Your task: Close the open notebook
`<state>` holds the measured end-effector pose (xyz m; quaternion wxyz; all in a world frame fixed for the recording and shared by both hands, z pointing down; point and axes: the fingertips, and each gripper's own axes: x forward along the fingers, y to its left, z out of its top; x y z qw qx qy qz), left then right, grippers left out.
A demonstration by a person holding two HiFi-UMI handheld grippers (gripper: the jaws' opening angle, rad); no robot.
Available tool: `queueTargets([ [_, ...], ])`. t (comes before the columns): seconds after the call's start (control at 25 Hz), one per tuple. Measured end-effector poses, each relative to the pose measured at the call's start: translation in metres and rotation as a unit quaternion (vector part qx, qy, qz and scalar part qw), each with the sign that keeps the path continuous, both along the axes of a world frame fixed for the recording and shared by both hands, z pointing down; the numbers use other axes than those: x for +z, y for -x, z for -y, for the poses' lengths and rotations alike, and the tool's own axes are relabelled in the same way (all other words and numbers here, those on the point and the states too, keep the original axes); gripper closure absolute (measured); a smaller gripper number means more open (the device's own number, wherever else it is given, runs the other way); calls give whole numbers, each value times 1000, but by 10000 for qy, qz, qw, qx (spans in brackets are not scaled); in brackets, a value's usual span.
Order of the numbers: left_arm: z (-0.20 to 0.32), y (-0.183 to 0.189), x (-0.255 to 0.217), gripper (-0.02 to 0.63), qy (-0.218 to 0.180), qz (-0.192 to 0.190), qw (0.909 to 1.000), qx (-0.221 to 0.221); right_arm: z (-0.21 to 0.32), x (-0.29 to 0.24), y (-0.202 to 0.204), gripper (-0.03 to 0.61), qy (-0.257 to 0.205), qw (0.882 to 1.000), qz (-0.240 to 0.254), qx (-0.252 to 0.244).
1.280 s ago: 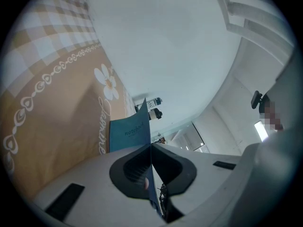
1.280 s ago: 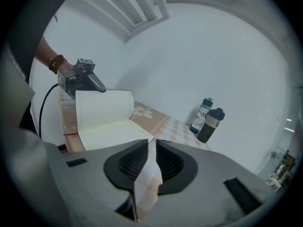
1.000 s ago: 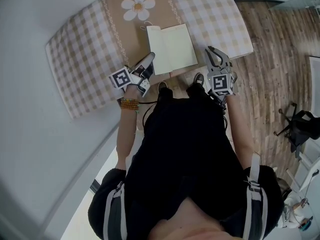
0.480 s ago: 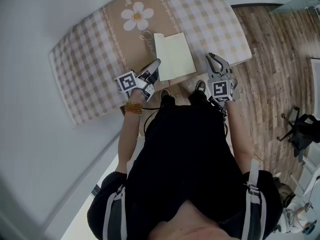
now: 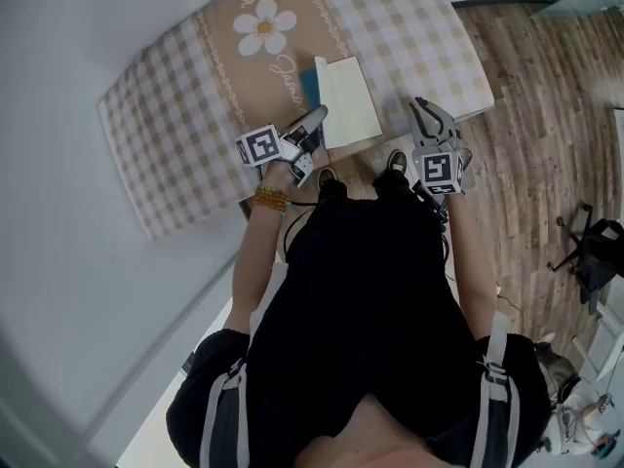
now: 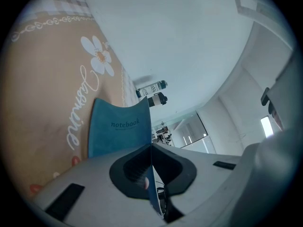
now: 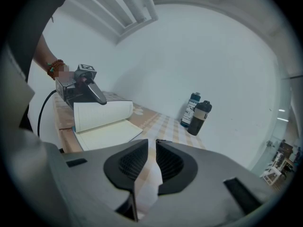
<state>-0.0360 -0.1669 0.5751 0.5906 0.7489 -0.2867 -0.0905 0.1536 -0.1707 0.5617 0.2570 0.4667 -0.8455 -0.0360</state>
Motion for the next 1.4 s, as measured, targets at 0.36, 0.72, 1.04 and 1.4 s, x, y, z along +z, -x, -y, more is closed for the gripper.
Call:
queueTargets([
  [0.36,6,-21,9,594,114,151,9997,162,-5,1,-20,520,8,9996,272,117],
  [0.72,10,-38,16,592,207,266,9988,353,-4,4,-36,520,23,9993,279,244],
  [1.04,13,-53,23,589,505,594,9960,435,-3,5,-45,520,-3,9982,520,290],
  [1.4,23,-74,41,580,804,870,9910,628,9,4,-54,520,-63,9976,577,368],
])
